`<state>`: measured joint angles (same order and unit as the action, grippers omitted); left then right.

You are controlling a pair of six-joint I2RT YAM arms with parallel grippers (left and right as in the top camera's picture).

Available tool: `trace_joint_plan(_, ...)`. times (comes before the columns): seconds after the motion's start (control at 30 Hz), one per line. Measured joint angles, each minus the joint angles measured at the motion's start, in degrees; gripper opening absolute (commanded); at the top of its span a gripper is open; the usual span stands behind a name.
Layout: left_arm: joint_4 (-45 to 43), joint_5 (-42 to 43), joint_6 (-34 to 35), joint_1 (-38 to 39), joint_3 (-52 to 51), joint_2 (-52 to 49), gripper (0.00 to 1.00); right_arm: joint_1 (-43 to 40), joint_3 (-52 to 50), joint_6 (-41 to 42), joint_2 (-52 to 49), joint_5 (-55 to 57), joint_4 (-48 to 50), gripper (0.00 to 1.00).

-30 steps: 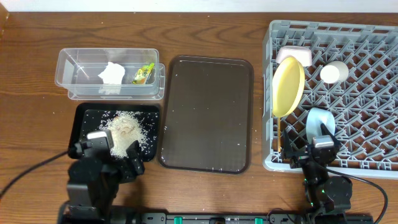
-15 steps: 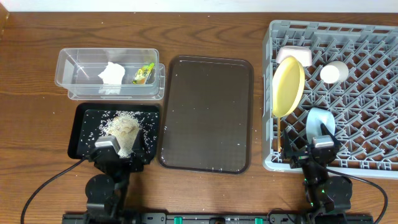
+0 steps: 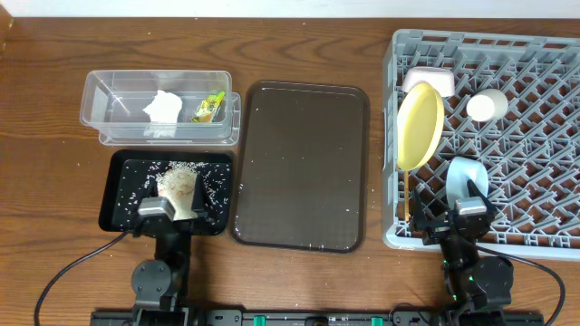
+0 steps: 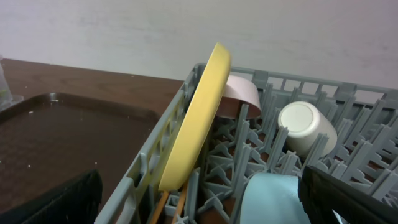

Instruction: Sort waste into correct bins and load items into the dishwasher rack

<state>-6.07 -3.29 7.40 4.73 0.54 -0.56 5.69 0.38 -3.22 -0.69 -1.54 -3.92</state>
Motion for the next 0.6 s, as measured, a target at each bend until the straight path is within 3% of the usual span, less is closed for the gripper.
trace_joint_plan(0.2, 7.15, 1.99, -1.9, 0.0, 0.31, -0.02, 0.9, 0.0, 0.0, 0.0, 0.0, 0.0, 0.0, 0.99)
trace_joint_plan(0.6, 7.58, 3.37, -2.67, 0.0, 0.57, -0.02, 0.9, 0.0, 0.0, 0.0, 0.0, 0.0, 0.0, 0.99)
